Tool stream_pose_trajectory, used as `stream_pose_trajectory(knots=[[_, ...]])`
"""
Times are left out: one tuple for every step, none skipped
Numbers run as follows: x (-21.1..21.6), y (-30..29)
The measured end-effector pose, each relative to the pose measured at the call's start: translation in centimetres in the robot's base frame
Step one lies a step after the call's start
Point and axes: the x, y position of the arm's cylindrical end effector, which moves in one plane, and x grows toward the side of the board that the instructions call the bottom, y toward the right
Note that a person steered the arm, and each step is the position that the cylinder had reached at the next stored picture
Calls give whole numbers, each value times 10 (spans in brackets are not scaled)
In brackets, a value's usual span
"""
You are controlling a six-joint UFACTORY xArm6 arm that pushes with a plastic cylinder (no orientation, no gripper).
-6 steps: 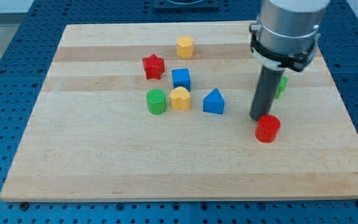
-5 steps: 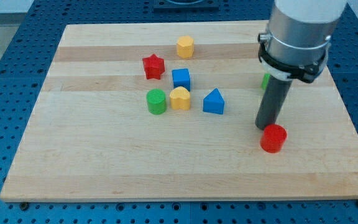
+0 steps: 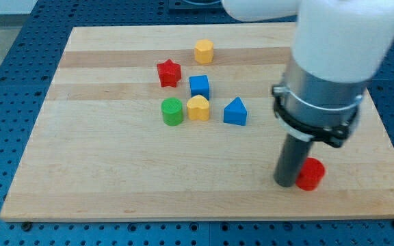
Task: Move red circle towards bottom right
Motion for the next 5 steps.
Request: stream_pose_trajectory(knots=[[1,21],[1,31],[2,46],[2,28],[-11,11]])
